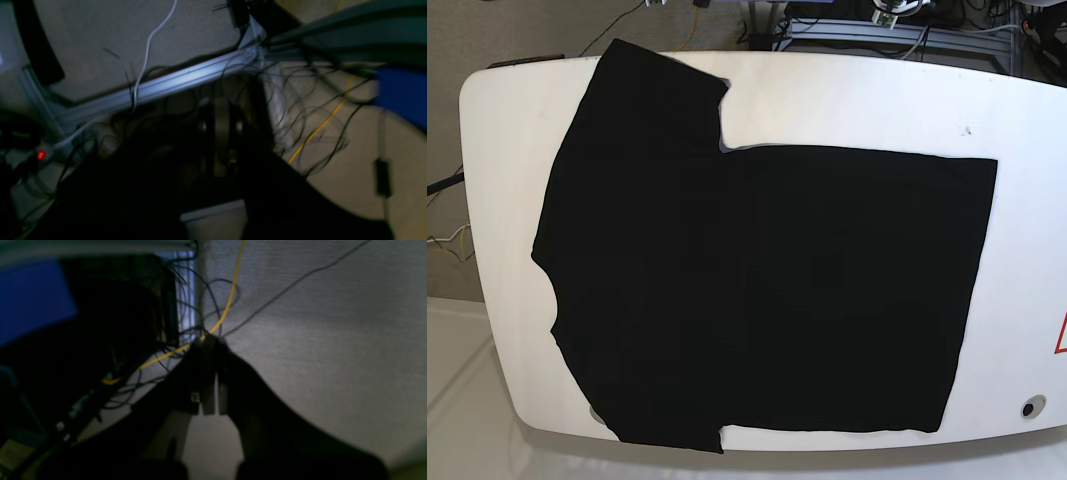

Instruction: Fold the T-shirt properly

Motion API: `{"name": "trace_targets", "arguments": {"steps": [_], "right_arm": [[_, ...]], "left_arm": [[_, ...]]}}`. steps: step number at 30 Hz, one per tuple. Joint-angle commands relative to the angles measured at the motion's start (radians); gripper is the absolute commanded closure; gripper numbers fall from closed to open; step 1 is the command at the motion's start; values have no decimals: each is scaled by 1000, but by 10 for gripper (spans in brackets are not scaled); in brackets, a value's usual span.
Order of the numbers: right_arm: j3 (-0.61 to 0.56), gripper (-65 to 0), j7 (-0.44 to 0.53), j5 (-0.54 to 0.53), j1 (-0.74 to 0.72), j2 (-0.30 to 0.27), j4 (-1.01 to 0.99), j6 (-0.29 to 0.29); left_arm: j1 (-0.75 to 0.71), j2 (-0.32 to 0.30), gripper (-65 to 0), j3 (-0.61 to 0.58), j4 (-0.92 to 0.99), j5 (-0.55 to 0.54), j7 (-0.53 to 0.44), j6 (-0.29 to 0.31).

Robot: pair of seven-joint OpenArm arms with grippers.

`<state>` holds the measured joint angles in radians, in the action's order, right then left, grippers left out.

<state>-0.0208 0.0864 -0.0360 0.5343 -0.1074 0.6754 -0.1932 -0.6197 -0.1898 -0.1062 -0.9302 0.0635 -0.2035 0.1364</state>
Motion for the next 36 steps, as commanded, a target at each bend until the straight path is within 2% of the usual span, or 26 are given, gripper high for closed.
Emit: {"name": "trace_targets", "arguments": {"steps": [1,5,7,17,19,27,31,36], "right_arm": [[1,0,-17,-7,40,-16,74,-10],[0,0,-40,-21,72,-34,141,-19],[-1,0,-83,-82,144,-82,261,-31],[3,0,-127,-201,291,-135,534,-33],[25,0,-163,-240,349,-143,653,-34],[104,0,-186,-262,450,-146,850,-40],[179,0,-189,-258,517,-144,950,-43],[238,0,-191,-256,557,-139,1024,-44]], "left_arm": [[-21,-13,-4,7,-58,-15,5,0],[-41,-31,-3,7,-122,-24,22,0],[-83,-74,-8,-2,-222,-29,72,1],[-202,-100,-14,28,-399,-16,101,5],[-253,-104,-14,45,-483,-18,111,7],[-343,-135,-18,73,-650,-22,135,10],[-390,-160,-27,72,-737,-17,126,7],[-415,-171,-33,71,-779,-13,113,6]]}}
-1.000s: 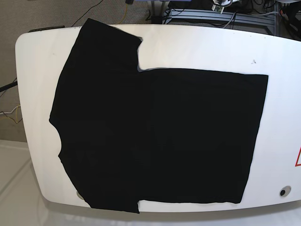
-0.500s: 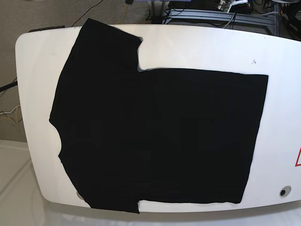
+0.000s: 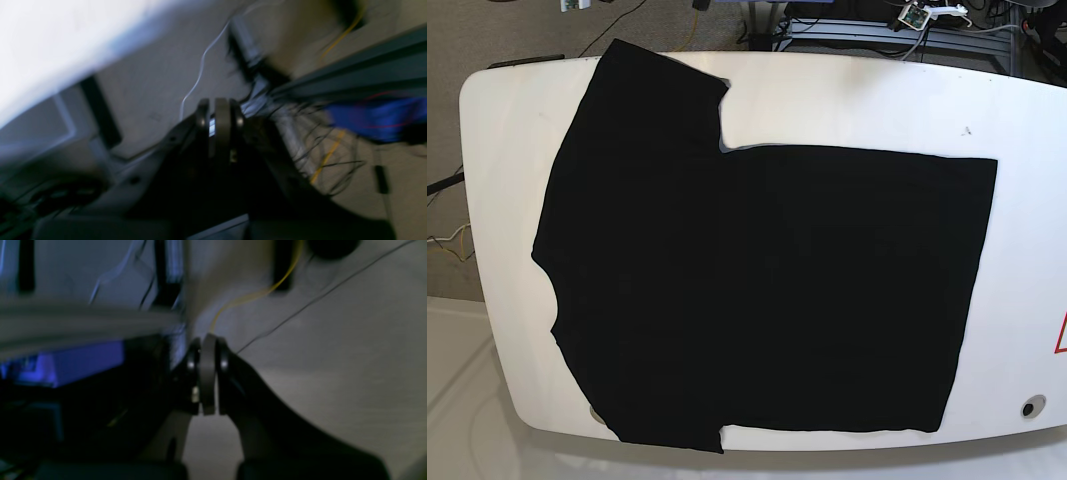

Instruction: Fold the T-shirt properly

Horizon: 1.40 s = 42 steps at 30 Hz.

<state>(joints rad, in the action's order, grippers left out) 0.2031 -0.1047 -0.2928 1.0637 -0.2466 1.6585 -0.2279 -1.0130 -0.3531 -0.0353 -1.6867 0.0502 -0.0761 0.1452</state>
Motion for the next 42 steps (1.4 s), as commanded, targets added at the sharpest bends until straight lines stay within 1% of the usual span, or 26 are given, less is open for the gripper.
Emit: {"name": "trace_targets", "arguments": {"steps": [1,5,9,13,17,19,23,25,27,29,31,33,35,37,39,41,42], "right_arm": [[26,0,0,1,35,1,52,-10],[59,0,-3,3,57,5,90,-11],[60,0,-3,6,77,9,130,-14],[52,0,1,13,96,7,176,-14],[43,0,6,16,111,5,234,-20],[48,0,11,13,117,5,301,-39],[65,0,1,0,104,8,341,-63],[80,0,-13,-15,90,10,349,-75],[99,0,-38,-35,74,13,353,-84],[115,0,-64,-57,53,15,350,-87],[127,-44,-95,-84,30,22,346,-83],[137,-82,-117,-100,10,32,347,-86],[151,-128,-143,-111,-12,48,353,-92],[167,-171,-179,-119,-36,66,360,-101],[184,-198,-218,-123,-60,86,367,-110],[199,-211,-256,-127,-86,107,371,-120],[212,-218,-288,-137,-113,121,368,-136]], "left_arm": [[-24,-10,-34,0,-29,2,-18,-3],[-31,-11,-36,-6,-45,5,-31,-2],[-37,-15,-30,-2,-79,5,-40,0],[-43,-14,-31,12,-119,-20,-33,0],[-47,-10,-30,44,-176,-90,-6,-1],[-46,-3,-29,126,-229,-201,51,24],[-41,-2,-30,196,-299,-294,125,41],[-38,-1,-41,225,-331,-324,158,46],[-37,0,-72,249,-359,-344,193,47],[-36,0,-121,263,-380,-347,212,46],[-32,-2,-244,294,-389,-354,247,51],[-27,-4,-285,301,-392,-353,250,54],[-19,-7,-314,305,-389,-350,251,57],[-9,-10,-325,304,-382,-347,245,59],[-2,-12,-324,304,-373,-343,239,61],[4,-14,-309,301,-364,-340,227,59],[5,-17,-304,309,-359,-336,228,57]]}}
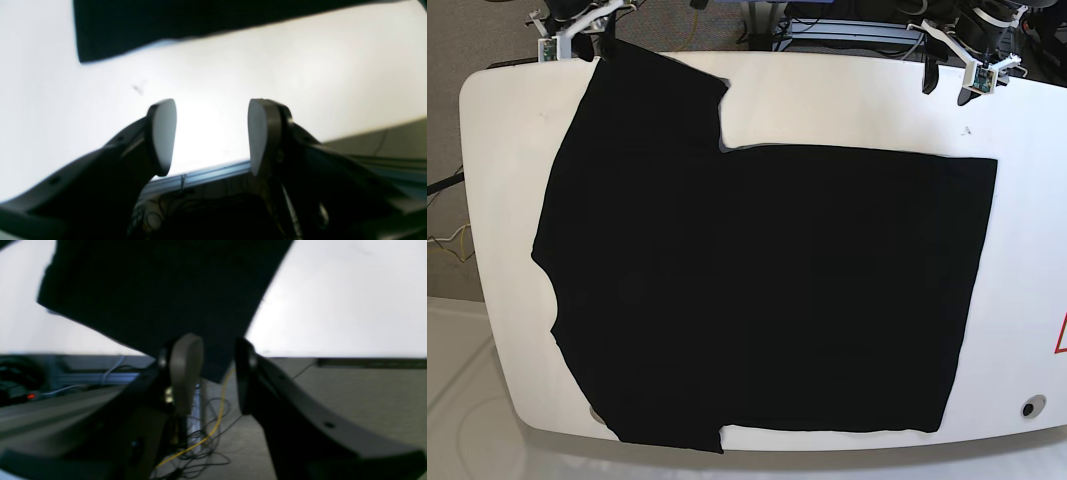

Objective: Fold the T-shirt properly
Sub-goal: 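Lower both grippers toward the shirt's shoulder corners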

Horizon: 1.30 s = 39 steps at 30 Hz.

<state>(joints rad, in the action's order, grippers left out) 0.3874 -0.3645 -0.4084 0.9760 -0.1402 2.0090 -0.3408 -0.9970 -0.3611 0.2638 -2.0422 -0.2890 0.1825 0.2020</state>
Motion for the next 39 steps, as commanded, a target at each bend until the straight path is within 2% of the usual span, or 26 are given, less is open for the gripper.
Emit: {"name": "trace_targets", "arguments": {"steps": [1,9,11,17,23,27,33,35,39], "right_arm": [[40,-225,-61,-31,-52,29,14,-39],[63,-227,-138,-105,-143,24,-16,-76],[56,-220,-205,-189,-201,-3,-28,-108],[60,-195,-273,-219,-229,-24,-33,-114],[64,-153,-363,-251,-244,-53,-24,-97],[71,-160,-394,-273,-255,-50,-22,-110],[107,-166,-422,-338,-272,-35,-47,-168],[132,-159,-439,-382,-281,-22,-107,-228],[157,-156,-445,-406,-288,-10,-151,-269]], "left_arm": [[-11,-13,-298,18,3,7,-31,-1],[21,-15,-297,50,31,-13,-9,-4],[35,-17,-311,90,50,-17,3,-5],[67,-18,-314,99,73,-23,6,-6],[144,-22,-326,105,101,-34,9,-8],[172,-24,-336,111,125,-49,24,-7],[215,-30,-338,130,157,-98,83,-5],[242,-29,-343,122,172,-98,127,-5],[250,-28,-342,120,172,-101,138,-4]]}}
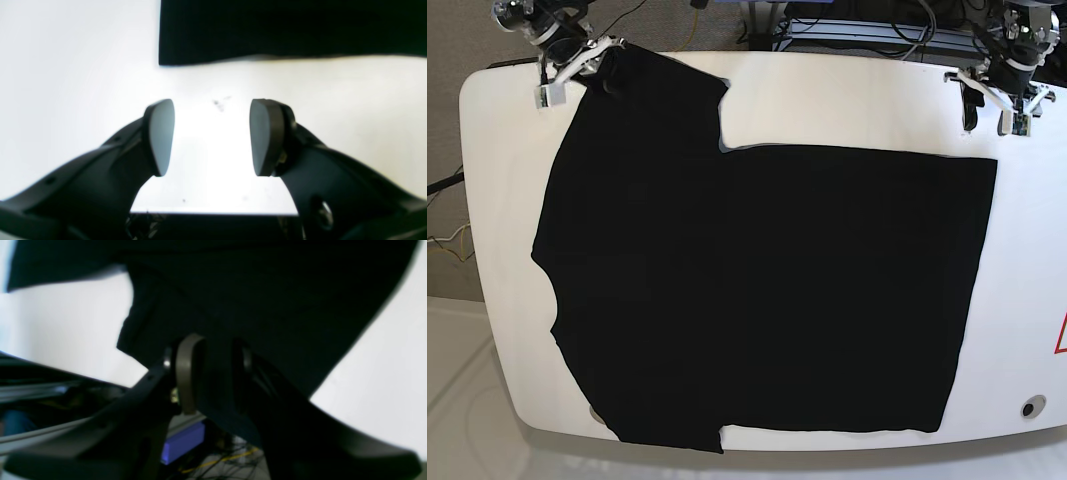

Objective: Fold the T-shirt properly
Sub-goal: 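Lower both grippers toward the shirt's shoulder corners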

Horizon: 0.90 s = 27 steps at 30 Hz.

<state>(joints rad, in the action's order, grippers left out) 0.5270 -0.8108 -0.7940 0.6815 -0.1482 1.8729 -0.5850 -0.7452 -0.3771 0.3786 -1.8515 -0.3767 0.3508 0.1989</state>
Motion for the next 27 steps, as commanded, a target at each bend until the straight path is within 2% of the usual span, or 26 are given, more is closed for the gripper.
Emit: {"name": "trace_targets", "arguments": {"steps": [1,6,8,12,18,27], "right_arm": [[22,-157,1,-22,6,1,-25,-35],[35,-186,-3,-24,5,13,-74,-77],[41,-248,-2,-1,0,14,-107,-78],[32,-299,-4,2,-8,13,-130,-74],[31,-323,-19,8,-21,3,-129,-38],[92,-317,-25,12,-26,4,-113,-44]], "left_arm": [[-5,-12,-341,4,-20,-11,-31,0],[-34,-10,-340,-4,-37,10,-37,7],[-70,-9,-334,-8,-65,40,-60,10],[-81,-7,-330,-11,-74,57,-72,10],[-91,-2,-333,-19,-65,64,-100,-2],[-91,3,-331,-18,-75,70,-102,-2]]}}
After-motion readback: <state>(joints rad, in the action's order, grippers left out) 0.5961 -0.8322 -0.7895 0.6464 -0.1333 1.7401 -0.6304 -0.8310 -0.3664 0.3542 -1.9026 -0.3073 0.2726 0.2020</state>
